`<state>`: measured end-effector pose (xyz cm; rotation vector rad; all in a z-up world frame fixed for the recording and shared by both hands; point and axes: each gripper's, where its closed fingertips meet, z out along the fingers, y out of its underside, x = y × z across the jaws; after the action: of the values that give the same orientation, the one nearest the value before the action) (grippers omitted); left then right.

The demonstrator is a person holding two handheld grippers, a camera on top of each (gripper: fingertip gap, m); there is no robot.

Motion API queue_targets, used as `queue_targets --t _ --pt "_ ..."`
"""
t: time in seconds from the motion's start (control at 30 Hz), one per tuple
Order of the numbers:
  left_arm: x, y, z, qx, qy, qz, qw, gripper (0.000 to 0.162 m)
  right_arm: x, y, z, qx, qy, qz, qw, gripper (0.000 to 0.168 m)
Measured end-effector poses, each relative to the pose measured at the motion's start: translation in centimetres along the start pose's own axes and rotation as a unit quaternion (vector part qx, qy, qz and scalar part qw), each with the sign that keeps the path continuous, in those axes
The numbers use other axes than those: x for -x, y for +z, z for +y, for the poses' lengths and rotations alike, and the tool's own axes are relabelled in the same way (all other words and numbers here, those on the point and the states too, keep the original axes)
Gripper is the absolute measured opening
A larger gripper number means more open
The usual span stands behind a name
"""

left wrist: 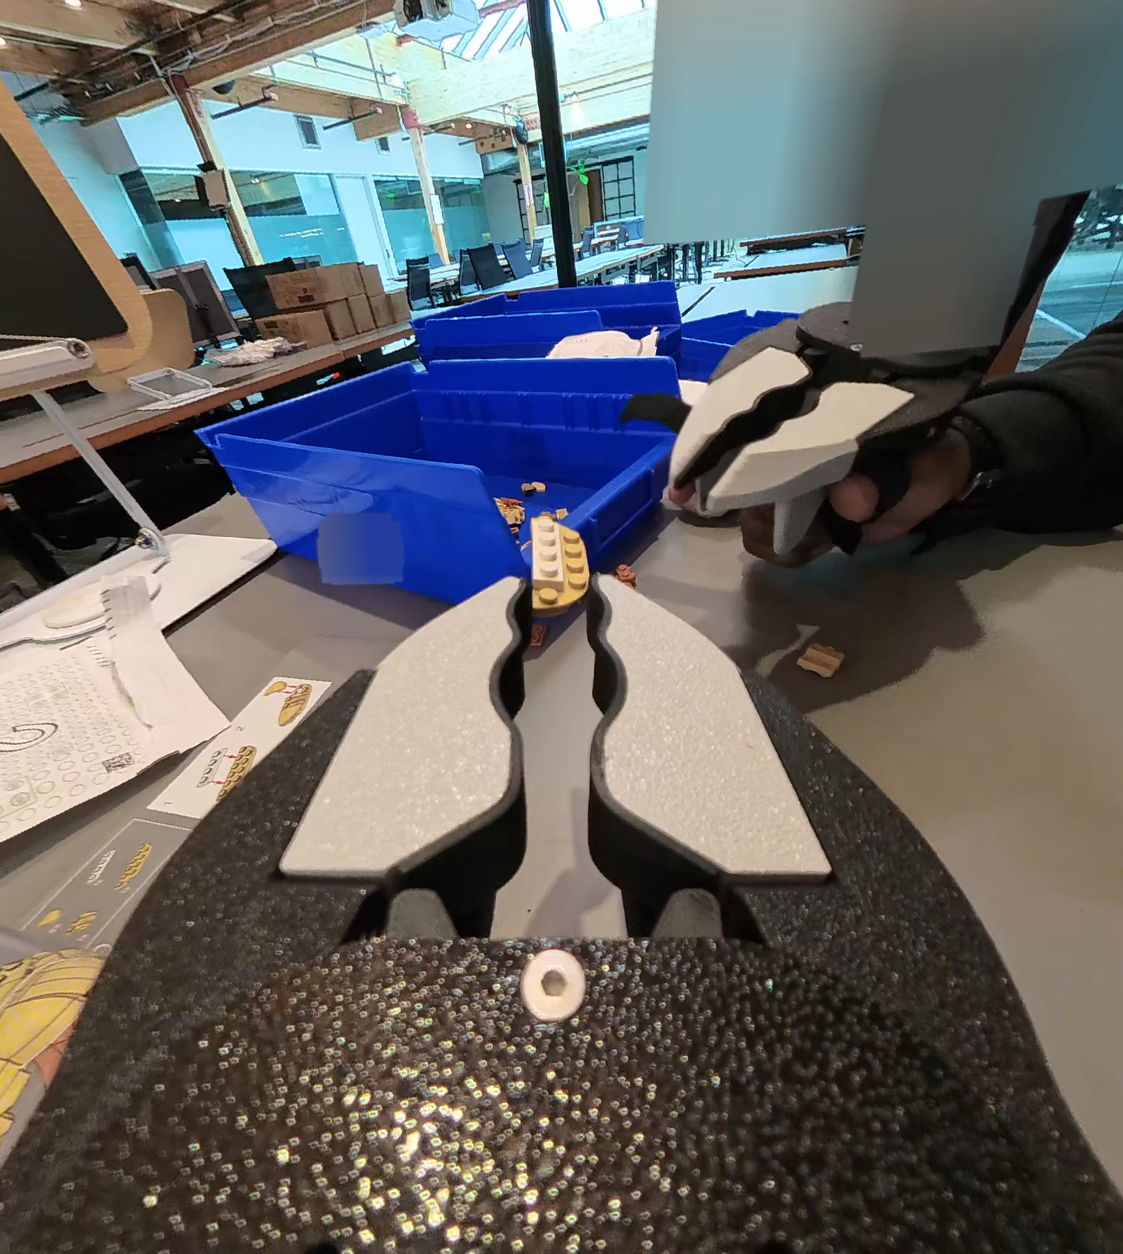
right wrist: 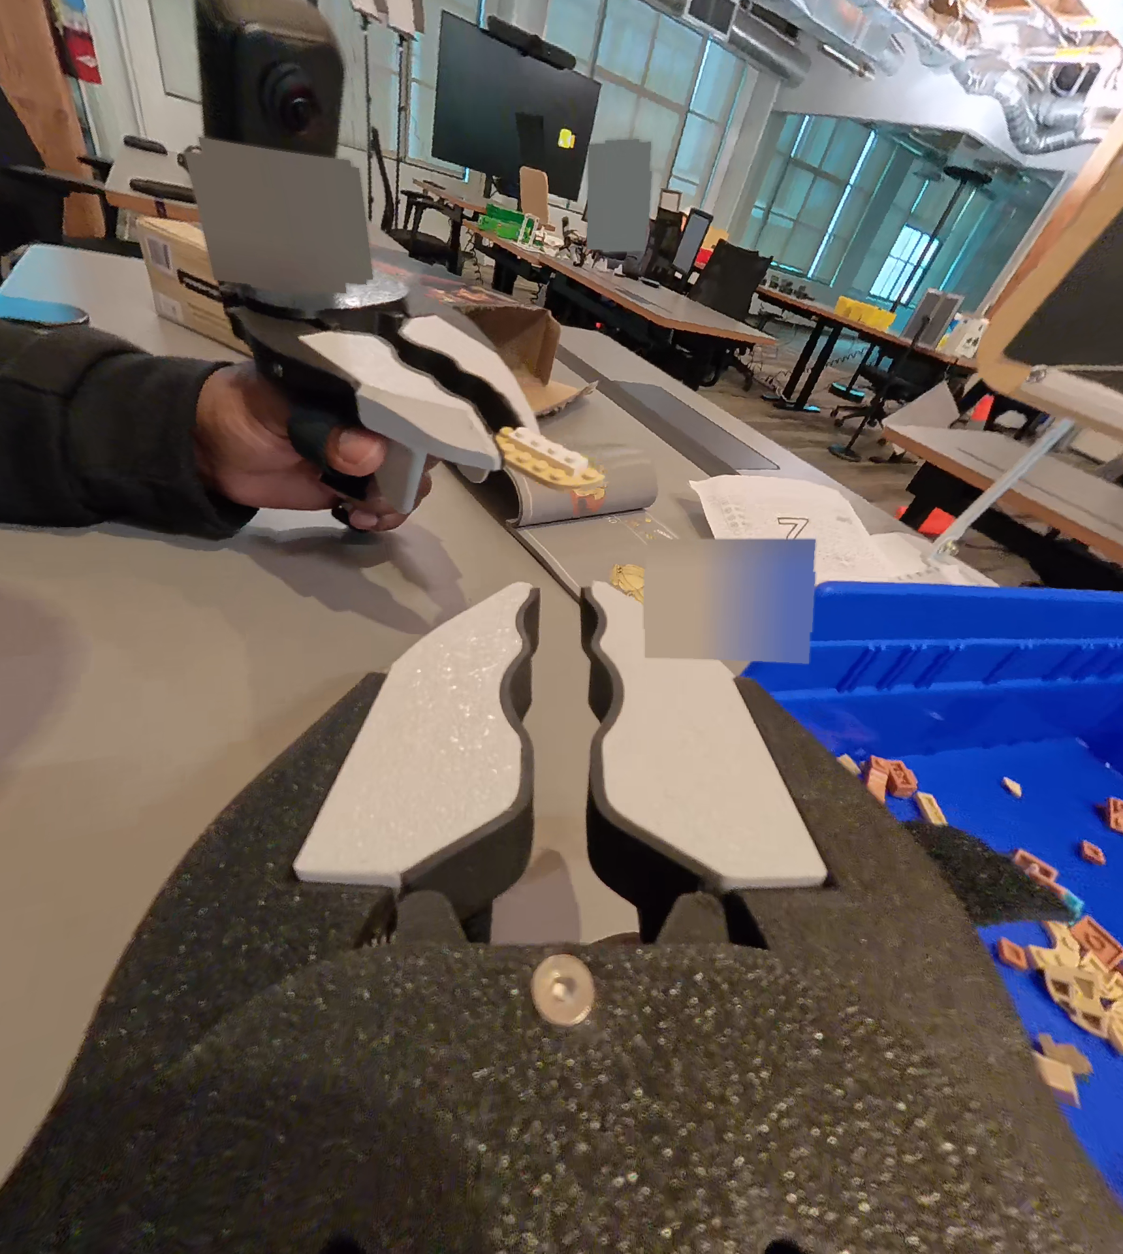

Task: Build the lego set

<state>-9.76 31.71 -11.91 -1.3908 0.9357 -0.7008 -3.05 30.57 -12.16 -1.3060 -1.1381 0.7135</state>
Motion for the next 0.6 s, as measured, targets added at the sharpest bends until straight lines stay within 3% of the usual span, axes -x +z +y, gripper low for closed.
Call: queue_targets --t 0.23,0.37,0.6 --pt "-0.1 0.0 -0.1 0.004 0.008 0.0 1.0 0.015 -0.4 -0.2 0.0 0.05 0.023 -0.006 0.998 0.013" --pt "-0.3 0.0 -0.2 0.005 0.013 0.003 1.0 0.015 0.2 -0.7 2.2 0.143 -0.005 -0.041 0.989 0.019" --pt "-1.2 0.4 0.1 0.023 0.036 0.015 0.999 0.015 2.9 -4.0 6.9 0.302 -0.02 -0.136 0.943 0.026"
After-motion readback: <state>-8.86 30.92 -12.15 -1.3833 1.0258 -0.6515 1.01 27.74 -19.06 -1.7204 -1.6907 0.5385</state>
